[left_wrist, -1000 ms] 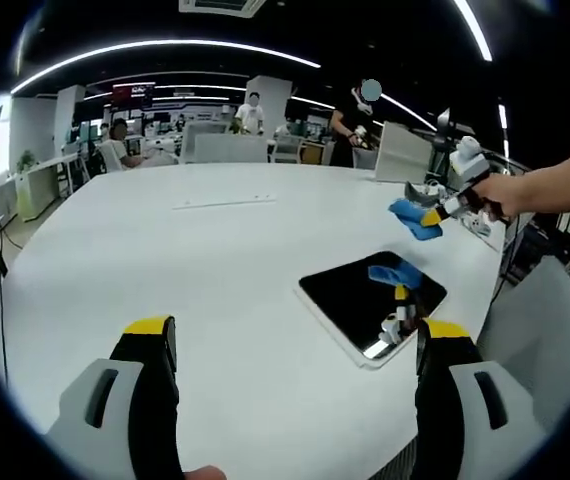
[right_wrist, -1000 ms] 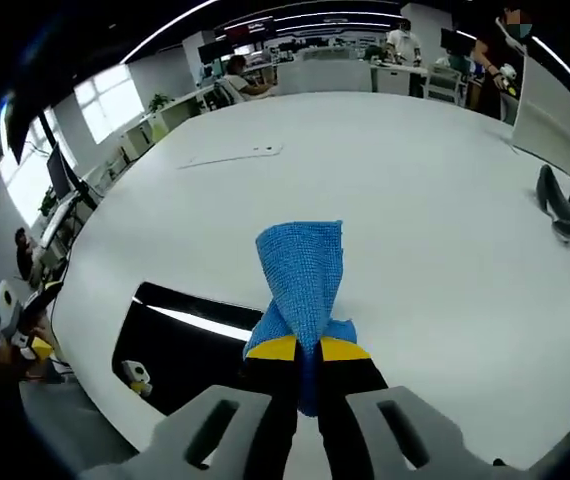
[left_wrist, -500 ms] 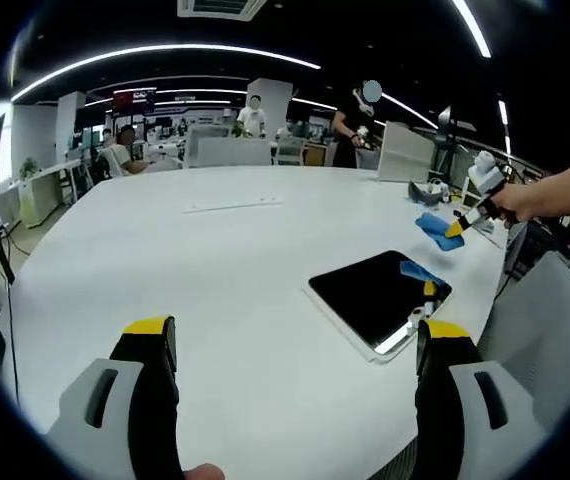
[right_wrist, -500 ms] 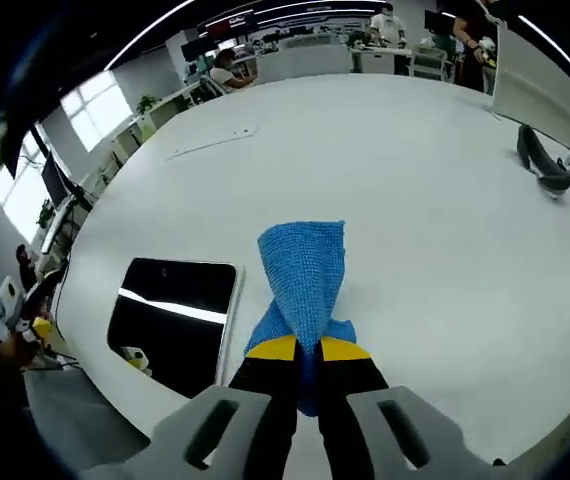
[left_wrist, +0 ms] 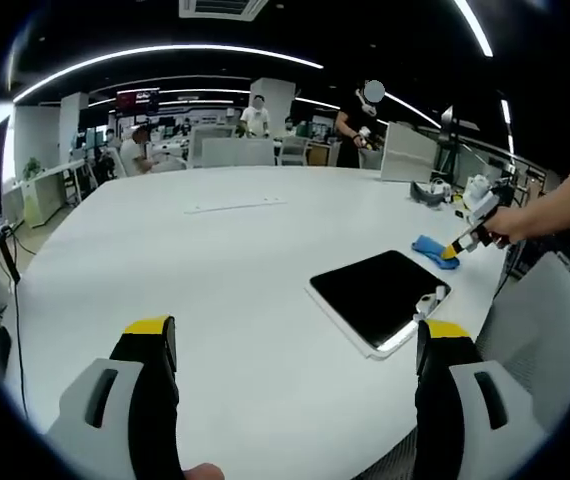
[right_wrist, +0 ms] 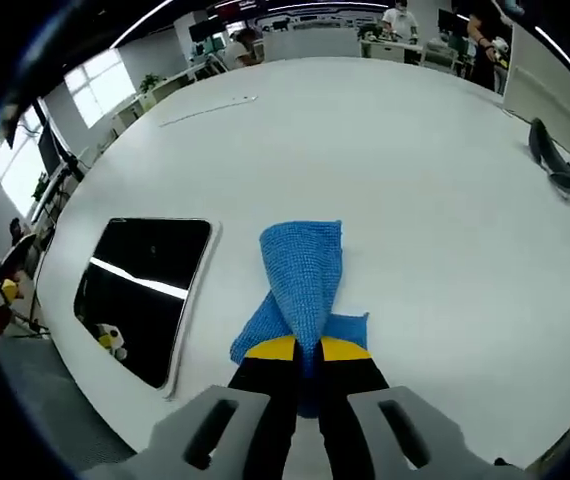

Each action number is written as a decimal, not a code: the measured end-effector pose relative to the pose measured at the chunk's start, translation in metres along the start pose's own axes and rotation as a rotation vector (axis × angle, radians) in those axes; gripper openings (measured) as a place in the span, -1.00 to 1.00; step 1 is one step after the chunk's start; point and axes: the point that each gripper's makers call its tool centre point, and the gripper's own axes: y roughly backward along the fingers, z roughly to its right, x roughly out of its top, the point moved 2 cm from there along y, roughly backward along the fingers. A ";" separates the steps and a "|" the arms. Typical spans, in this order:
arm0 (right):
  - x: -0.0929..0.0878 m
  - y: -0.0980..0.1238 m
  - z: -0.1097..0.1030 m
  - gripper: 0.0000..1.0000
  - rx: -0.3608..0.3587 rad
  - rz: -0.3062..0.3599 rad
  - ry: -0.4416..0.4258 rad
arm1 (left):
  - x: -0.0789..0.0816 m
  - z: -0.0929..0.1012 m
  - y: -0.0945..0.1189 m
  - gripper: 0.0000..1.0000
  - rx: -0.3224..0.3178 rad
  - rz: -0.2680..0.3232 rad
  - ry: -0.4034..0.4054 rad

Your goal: Wipe the mirror surface with the cleaning cloth until all visible marks leave the cleaned area.

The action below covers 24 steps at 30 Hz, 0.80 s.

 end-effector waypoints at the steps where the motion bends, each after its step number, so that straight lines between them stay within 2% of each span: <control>1: 0.000 0.000 -0.001 -0.97 -0.001 -0.001 0.009 | -0.001 0.001 0.000 0.98 0.000 0.000 0.002; 3: 0.001 -0.001 -0.002 -0.97 -0.021 -0.009 0.074 | -0.002 0.002 0.001 0.98 0.005 0.000 0.010; 7: 0.002 -0.001 -0.003 -0.92 -0.001 -0.003 0.082 | -0.004 0.003 0.003 0.98 0.015 0.002 0.015; 9: 0.004 0.002 -0.008 -0.64 0.035 0.002 0.082 | -0.004 0.003 0.004 0.98 0.018 0.001 0.016; 11: 0.005 0.005 -0.007 -0.23 0.040 0.008 0.068 | -0.006 0.002 0.004 0.98 0.021 -0.009 0.029; 12: 0.008 0.009 -0.009 -0.15 0.049 0.027 0.078 | -0.006 0.003 0.005 0.98 0.018 -0.012 0.035; 13: 0.015 0.014 -0.012 -0.12 0.074 0.073 0.121 | -0.007 0.004 0.005 0.98 0.012 -0.017 0.042; 15: 0.022 0.026 -0.011 -0.03 0.083 0.120 0.198 | -0.006 0.005 0.006 0.98 -0.002 -0.012 0.038; 18: 0.026 0.043 -0.008 0.30 0.104 0.197 0.249 | -0.005 -0.002 0.010 0.98 -0.003 -0.011 0.042; 19: 0.021 0.052 -0.003 0.39 0.098 0.195 0.249 | -0.004 -0.003 0.012 0.98 -0.010 -0.008 0.049; 21: 0.021 0.062 0.002 0.60 0.114 0.256 0.292 | -0.002 -0.005 0.016 0.98 -0.014 -0.005 0.037; 22: 0.018 0.066 0.006 0.66 0.113 0.265 0.304 | -0.002 -0.007 0.018 0.98 -0.008 -0.004 0.024; 24: 0.011 0.079 0.014 0.74 0.118 0.286 0.277 | -0.002 -0.011 0.022 0.98 -0.008 -0.003 0.024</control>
